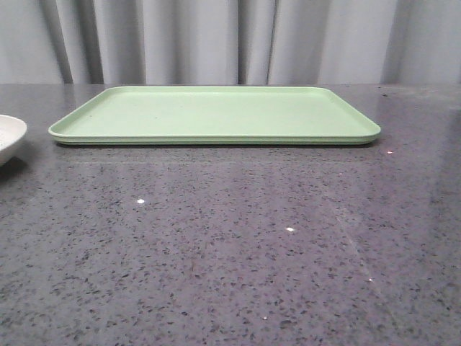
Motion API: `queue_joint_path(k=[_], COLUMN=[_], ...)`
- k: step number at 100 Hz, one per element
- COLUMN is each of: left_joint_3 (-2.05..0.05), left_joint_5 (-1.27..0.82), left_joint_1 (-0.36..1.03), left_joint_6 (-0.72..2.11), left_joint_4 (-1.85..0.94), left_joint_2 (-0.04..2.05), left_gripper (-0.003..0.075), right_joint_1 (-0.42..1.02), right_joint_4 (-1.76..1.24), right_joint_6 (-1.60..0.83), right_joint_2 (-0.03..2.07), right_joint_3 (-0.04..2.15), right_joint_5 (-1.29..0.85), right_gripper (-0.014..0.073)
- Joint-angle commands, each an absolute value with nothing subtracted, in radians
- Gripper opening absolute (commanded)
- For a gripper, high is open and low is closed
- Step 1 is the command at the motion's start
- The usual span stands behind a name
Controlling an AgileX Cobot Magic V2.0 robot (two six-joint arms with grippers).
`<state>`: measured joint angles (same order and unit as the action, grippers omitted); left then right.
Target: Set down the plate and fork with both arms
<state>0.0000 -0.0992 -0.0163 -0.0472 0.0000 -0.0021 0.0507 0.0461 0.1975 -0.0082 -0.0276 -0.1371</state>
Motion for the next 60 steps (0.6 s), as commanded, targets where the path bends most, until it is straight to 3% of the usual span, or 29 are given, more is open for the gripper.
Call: queue_joint_path(k=[1, 60], left_joint_3=[0.013, 0.013], left_joint_5=[-0.026, 0.000], left_joint_1=[-0.016, -0.016], left_joint_6=[-0.058, -0.058], left_joint_4=[0.000, 0.000], left_joint_2=[-0.032, -0.032], left_gripper=[-0.0020, -0.0020], right_joint_1=[0.048, 0.048], right_joint_4=[0.057, 0.057], right_joint_6=[0.193, 0.193], right_joint_2=[-0.028, -0.028], right_joint_3=[-0.022, -0.022], right_joint_5=[-0.059, -0.049], right_gripper=[-0.0068, -0.0068])
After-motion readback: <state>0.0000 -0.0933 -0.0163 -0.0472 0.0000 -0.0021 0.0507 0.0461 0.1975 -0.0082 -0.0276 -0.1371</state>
